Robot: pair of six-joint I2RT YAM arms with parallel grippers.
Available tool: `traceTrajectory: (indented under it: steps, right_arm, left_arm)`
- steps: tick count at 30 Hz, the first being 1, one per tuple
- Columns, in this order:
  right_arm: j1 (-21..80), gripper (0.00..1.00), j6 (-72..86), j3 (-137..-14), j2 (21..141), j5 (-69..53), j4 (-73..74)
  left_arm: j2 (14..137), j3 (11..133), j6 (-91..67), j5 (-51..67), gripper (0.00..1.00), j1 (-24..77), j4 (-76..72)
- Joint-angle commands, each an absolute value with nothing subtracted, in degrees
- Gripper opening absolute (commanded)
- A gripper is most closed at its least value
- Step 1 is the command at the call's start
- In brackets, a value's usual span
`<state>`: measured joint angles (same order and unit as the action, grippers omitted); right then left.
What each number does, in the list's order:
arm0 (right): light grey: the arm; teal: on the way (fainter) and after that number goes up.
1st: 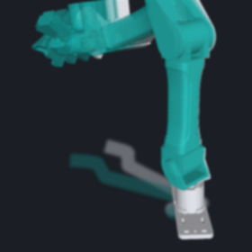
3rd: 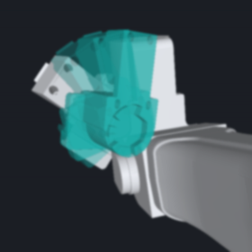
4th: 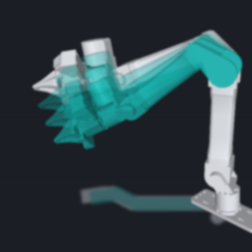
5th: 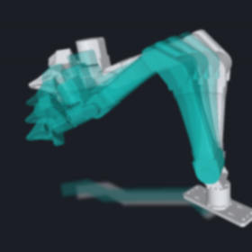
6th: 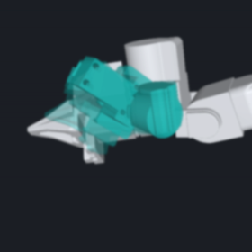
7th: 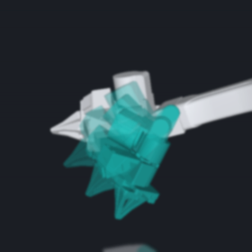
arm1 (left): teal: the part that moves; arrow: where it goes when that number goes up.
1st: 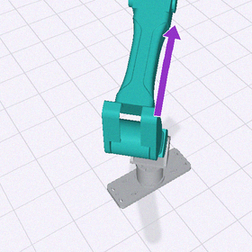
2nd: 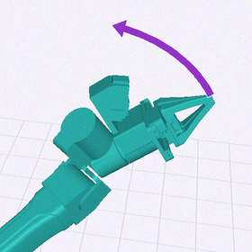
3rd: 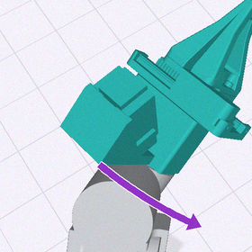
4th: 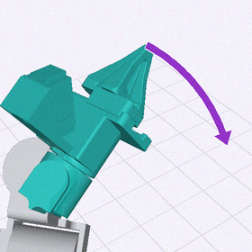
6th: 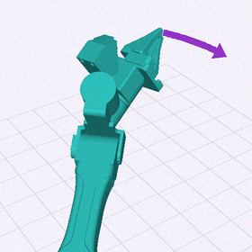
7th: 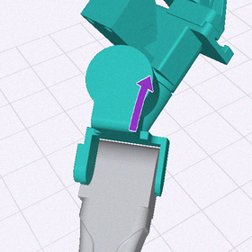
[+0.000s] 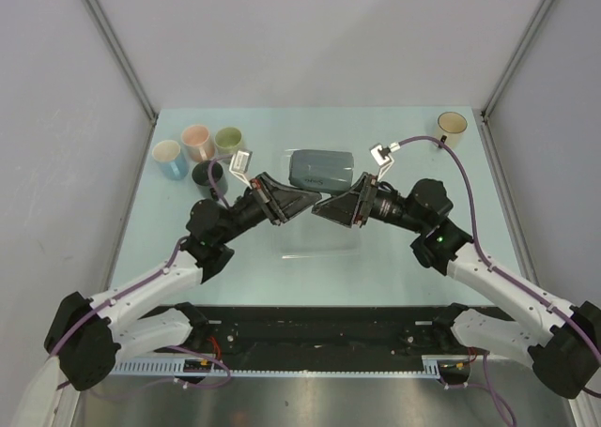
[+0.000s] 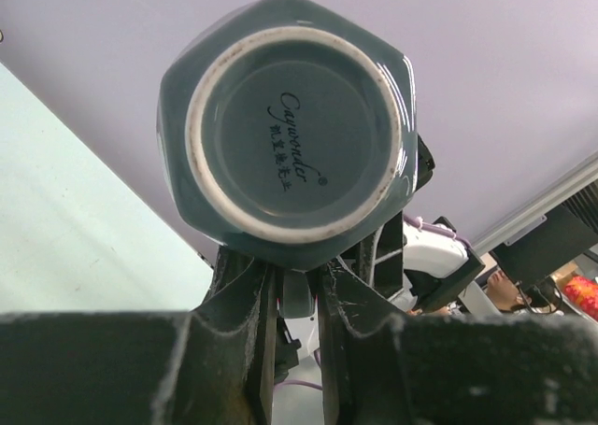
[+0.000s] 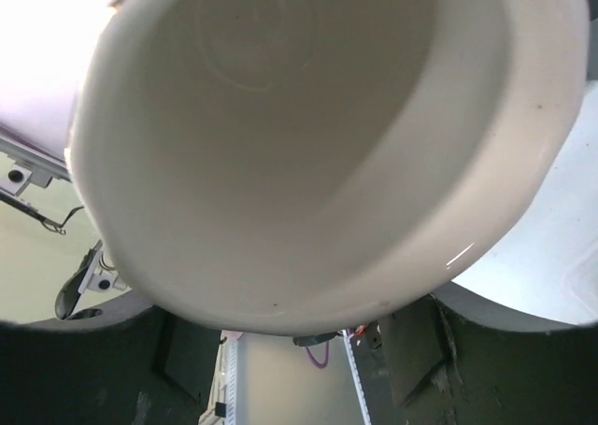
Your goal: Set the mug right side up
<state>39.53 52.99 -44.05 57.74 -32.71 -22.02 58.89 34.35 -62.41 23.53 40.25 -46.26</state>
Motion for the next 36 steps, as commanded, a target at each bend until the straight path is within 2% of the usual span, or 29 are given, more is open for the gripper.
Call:
traceTrajectory:
  steps: [1,5,6,9,17,18,20,27,36]
  right_arm:
    - [39.4,0.61,53.7,-46.6,58.3,-33.3,-28.5]
    - [39.6,0.51,54.2,-46.6,58.9,-33.8,-29.5]
    - [39.5,0.45,54.1,-46.6,59.0,-33.8,-29.4]
    - [39.6,0.36,54.1,-46.6,59.0,-33.8,-29.4]
    - [39.9,0.2,54.6,-46.6,59.1,-33.8,-31.8]
    - [40.0,0.12,54.6,-46.7,59.2,-33.8,-32.3]
    - [40.1,0.02,54.7,-46.6,59.3,-33.8,-32.7]
    - [40.6,0.0,51.2,-46.6,57.1,-30.3,-27.5]
    - [40.6,0.0,49.7,-46.7,55.9,-29.0,-25.3]
  left_arm:
    - [55.8,35.8,-60.9,22.0,0.0,41.4,-52.2]
    - [55.2,35.5,-60.5,21.7,0.0,41.5,-51.6]
    - [55.2,35.5,-60.4,21.6,0.0,41.6,-51.5]
    - [55.1,35.5,-60.5,21.8,0.0,41.6,-51.4]
    - [55.2,35.2,-60.0,21.7,0.0,42.9,-51.2]
    - [55.2,35.2,-59.7,21.7,0.0,43.2,-50.7]
    - [54.9,35.0,-59.3,21.6,0.0,43.3,-50.5]
    - [53.0,34.9,-57.0,20.7,0.01,43.4,-45.4]
    - [51.5,35.1,-55.0,19.9,0.42,43.3,-43.9]
